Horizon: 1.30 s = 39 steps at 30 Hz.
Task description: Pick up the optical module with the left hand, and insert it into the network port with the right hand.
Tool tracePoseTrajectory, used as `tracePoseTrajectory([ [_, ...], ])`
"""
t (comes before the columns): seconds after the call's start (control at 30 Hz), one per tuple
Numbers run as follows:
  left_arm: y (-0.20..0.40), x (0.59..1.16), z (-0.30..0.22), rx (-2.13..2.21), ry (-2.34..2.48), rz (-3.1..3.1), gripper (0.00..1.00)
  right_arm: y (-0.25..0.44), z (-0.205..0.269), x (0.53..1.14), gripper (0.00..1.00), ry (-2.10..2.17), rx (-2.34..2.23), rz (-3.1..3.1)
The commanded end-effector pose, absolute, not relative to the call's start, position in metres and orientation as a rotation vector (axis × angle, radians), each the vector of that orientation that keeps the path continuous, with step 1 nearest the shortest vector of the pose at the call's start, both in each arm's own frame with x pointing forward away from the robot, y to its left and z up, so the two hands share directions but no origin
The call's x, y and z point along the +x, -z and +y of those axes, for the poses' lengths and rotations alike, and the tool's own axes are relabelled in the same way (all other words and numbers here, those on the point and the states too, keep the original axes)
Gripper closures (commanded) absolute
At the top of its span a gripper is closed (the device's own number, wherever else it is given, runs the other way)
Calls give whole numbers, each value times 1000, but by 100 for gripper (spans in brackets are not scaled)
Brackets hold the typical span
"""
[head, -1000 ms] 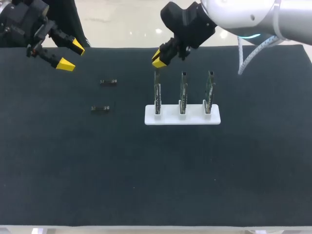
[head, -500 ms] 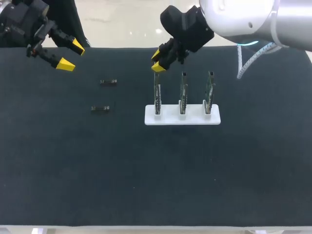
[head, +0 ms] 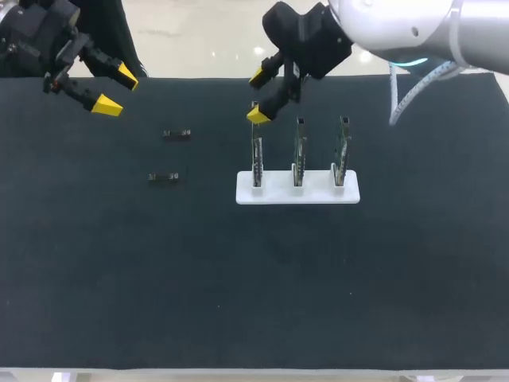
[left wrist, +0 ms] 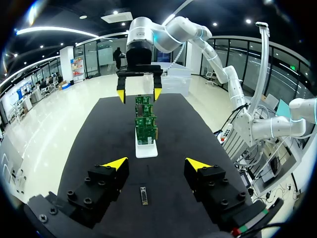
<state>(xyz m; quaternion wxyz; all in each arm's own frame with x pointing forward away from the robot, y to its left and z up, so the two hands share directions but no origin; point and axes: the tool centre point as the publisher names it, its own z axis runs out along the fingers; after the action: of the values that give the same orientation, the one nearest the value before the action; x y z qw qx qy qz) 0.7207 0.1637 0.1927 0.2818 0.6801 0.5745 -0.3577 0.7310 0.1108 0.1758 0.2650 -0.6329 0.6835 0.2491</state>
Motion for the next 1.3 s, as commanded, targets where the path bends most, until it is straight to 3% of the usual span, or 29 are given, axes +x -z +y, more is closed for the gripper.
tracePoseTrajectory([
  [0.03,-193,722,163,1826,959,1541,0,-184,110,733,88,-680,-1716,1856],
  [0.07,-193,722,163,1826,959,1541,0,-185,110,733,100,-686,-1709,1862],
  [1.3,-193,722,163,1826,959,1541,0,-169,115,734,100,-671,-1692,1887],
])
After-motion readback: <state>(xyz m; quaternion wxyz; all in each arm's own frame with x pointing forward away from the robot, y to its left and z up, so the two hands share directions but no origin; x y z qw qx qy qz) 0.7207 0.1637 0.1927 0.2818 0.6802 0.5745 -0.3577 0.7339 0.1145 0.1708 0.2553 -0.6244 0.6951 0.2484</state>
